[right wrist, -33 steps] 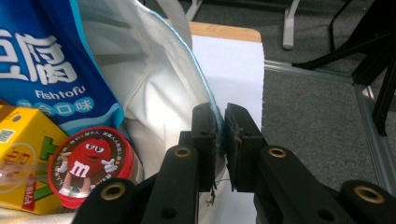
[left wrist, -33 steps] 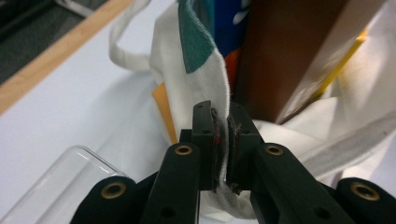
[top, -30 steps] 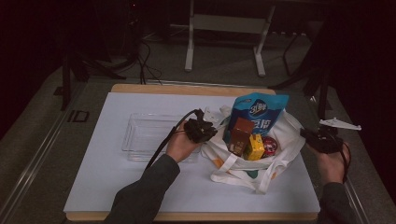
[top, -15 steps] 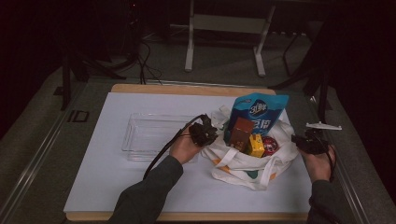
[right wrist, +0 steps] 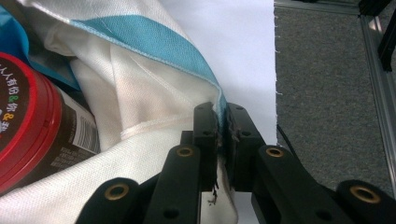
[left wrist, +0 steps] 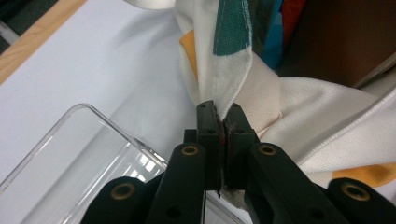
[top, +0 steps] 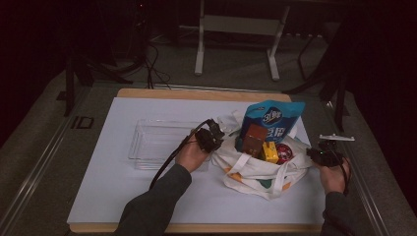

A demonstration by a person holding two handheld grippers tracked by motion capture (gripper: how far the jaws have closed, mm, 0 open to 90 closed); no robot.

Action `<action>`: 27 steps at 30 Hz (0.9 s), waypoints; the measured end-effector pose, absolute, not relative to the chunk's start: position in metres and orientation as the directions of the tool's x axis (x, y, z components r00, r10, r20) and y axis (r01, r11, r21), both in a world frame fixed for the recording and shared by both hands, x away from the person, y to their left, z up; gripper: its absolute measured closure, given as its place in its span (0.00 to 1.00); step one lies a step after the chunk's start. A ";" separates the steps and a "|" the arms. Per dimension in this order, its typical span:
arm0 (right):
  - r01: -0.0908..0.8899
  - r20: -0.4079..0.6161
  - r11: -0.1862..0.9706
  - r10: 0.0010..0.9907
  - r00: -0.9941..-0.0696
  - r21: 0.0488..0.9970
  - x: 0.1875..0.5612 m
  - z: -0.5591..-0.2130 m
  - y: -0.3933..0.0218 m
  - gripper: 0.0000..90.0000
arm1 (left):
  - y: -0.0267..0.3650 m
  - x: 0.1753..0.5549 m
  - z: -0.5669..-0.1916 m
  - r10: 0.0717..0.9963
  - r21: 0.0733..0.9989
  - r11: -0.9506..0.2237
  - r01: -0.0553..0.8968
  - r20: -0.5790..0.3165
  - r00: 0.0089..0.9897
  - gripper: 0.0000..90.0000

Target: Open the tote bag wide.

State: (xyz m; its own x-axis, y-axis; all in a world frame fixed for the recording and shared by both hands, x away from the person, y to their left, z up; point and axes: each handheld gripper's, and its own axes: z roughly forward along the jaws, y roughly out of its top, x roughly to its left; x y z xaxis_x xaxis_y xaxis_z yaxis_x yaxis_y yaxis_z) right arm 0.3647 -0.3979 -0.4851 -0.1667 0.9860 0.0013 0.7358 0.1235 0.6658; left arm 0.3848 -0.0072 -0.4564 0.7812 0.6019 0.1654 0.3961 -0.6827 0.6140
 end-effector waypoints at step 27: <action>0.566 0.015 0.214 0.928 -0.372 0.796 0.283 -0.432 -0.378 0.69 | -0.001 0.351 -0.423 0.537 0.760 -0.584 0.286 0.098 0.838 0.72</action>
State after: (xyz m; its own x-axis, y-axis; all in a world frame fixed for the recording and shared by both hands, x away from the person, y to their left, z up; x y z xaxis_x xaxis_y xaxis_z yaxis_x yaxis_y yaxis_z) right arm 0.2826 -0.3780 -0.4321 -0.3725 0.9279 0.0154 0.5657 0.2139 0.7964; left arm 0.3506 -0.0006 -0.4227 0.8376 0.5375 0.0977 0.2858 -0.5836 0.7601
